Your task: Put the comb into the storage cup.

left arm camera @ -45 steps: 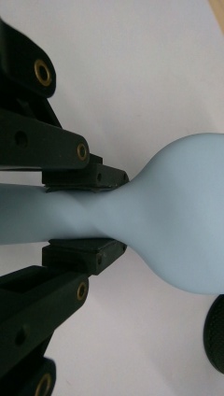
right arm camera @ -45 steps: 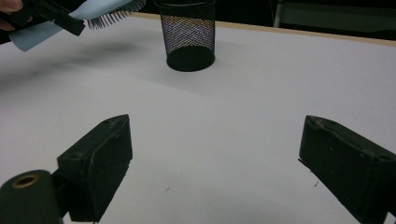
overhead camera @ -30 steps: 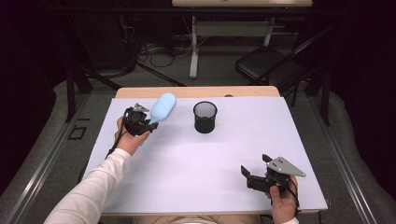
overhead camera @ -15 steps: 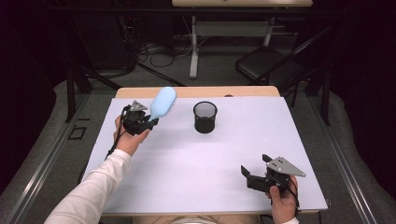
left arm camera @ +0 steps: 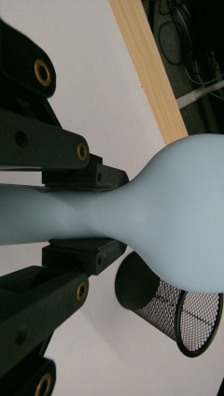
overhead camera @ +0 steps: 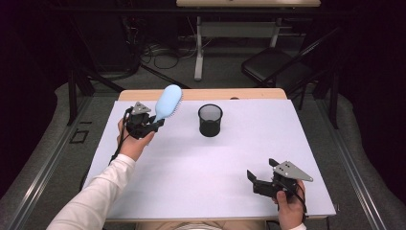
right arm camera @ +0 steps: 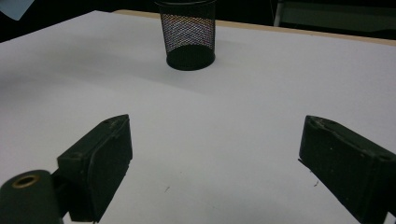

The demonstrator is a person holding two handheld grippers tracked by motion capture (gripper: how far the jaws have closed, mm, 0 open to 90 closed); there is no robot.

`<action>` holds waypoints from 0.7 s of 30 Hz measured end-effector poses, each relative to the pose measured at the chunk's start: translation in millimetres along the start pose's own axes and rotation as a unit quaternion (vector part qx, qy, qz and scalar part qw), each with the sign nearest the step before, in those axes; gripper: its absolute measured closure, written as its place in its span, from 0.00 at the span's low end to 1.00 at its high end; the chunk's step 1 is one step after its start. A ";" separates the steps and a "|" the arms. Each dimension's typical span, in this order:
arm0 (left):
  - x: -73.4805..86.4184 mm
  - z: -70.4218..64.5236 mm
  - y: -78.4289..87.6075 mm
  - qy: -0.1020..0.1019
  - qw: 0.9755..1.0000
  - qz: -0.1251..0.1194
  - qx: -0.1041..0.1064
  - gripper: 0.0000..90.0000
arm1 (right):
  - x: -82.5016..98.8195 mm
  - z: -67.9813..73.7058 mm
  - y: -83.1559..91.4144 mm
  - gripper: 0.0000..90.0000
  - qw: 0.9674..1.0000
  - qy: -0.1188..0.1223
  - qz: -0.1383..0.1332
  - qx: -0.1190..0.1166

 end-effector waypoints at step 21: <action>-23.5 -22.9 4.7 -0.001 0.997 -0.072 0.009 0.77 | 0.0 -0.4 0.1 0.10 1.000 0.001 -0.001 0.000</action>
Point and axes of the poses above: each handheld gripper's, and its own axes: y roughly backward along the jaws, x roughly out of its underside, z roughly to its left, the point moved 5 cm from there along -y, roughly forward along the jaws, and after that the axes turned 12 degrees about -y, right-handed, at the moved point
